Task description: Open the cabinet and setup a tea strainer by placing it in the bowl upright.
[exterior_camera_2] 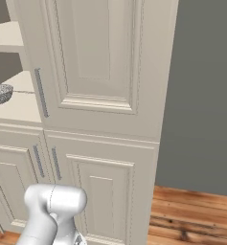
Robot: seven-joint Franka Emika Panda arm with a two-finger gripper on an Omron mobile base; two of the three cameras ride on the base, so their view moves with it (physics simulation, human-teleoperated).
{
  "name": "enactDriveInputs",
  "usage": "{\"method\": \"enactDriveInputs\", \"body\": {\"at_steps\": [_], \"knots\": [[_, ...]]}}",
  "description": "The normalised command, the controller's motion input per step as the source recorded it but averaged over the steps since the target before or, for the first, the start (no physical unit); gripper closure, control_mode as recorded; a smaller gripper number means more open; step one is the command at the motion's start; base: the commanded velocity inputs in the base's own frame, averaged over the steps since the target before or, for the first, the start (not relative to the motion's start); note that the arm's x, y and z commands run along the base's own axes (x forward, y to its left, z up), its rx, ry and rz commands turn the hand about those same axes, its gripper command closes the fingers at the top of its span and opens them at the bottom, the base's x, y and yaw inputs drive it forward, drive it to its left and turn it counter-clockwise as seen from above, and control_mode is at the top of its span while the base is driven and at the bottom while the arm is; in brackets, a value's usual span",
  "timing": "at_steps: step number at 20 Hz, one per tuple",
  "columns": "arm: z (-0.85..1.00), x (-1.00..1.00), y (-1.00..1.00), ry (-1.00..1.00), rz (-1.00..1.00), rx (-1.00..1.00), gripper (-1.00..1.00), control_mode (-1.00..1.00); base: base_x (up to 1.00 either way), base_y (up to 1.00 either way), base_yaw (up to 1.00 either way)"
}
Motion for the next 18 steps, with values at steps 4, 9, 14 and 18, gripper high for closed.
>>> {"method": "enactDriveInputs", "body": {"at_steps": [4, 9, 14, 18], "knots": [[-0.32, -0.7, 0.47, 0.0, -0.03, 0.01, 1.0, -1.0, 0.0, 0.0, 0.0], [-0.09, -0.14, 0.23, -0.01, -0.01, 0.0, 1.0, -1.0, 0.0, 0.0, 0.0], [0.0, -0.21, 0.02, -0.05, 0.0, 0.0, -1.0, -1.0, 0.0, 0.0, 0.0], [0.01, -0.62, -0.04, -0.07, 0.0, 0.01, -1.0, -1.0, 0.0, 0.0, 0.0]]}}
